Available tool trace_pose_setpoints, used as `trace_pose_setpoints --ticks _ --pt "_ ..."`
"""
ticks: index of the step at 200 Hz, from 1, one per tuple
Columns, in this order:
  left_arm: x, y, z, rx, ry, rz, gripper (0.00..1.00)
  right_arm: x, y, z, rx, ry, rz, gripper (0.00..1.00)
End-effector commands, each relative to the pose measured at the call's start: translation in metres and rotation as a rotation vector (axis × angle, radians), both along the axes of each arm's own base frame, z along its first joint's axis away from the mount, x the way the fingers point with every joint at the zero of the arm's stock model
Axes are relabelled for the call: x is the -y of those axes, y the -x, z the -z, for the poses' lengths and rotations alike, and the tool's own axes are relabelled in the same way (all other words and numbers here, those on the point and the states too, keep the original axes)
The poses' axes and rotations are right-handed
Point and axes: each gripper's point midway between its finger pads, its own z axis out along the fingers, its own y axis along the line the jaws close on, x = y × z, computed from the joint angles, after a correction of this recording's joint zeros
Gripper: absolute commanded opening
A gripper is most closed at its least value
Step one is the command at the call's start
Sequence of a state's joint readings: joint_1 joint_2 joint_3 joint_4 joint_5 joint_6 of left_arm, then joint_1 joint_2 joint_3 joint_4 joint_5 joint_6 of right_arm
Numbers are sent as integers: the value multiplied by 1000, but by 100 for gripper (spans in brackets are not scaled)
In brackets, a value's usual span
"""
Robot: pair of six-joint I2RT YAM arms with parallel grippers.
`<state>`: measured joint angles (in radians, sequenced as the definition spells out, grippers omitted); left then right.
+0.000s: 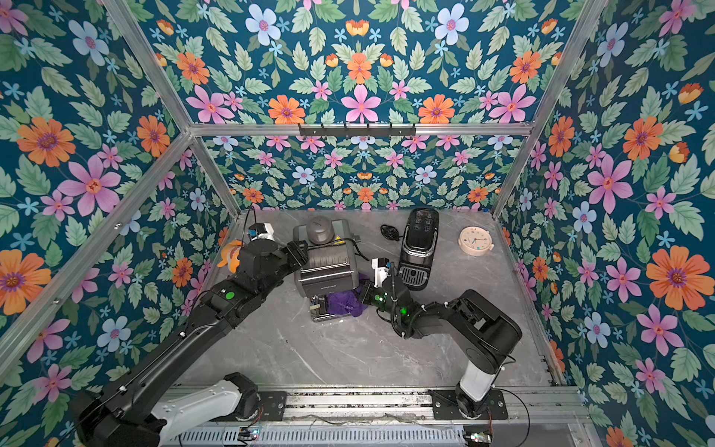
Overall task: Wipe the surface of a coffee machine
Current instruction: Wipe the dirt from the surface of the coffee machine.
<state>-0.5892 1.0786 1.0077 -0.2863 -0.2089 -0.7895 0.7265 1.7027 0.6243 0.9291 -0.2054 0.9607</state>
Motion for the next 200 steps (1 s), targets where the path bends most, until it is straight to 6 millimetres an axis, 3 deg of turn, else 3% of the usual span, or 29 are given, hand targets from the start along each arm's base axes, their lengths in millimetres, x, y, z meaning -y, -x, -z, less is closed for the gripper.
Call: trace_pose_setpoints --ticks 1,24,58,83,117,135,153,200 --pt "1 11 27 -99 -62 43 66 -1 2 -4 -19 -23 0 0" --pt "2 11 28 -100 -61 47 66 -4 8 -43 103 -136 -34 0" --pt "3 11 32 -108 -61 51 66 -16 19 -69 163 -222 -109 0" --pt "1 10 32 -108 -62 46 66 -29 25 -65 164 -265 -146 0" --pt "2 11 38 -123 -53 50 66 -34 15 -17 40 -233 -106 0" --pt "2 12 40 -127 -50 49 66 -28 15 -5 6 -231 -76 0" --pt "2 12 42 -131 -48 49 65 -25 16 -14 20 -260 -71 0" --pt "1 11 41 -127 -52 46 65 -22 30 -62 90 -359 -112 0"
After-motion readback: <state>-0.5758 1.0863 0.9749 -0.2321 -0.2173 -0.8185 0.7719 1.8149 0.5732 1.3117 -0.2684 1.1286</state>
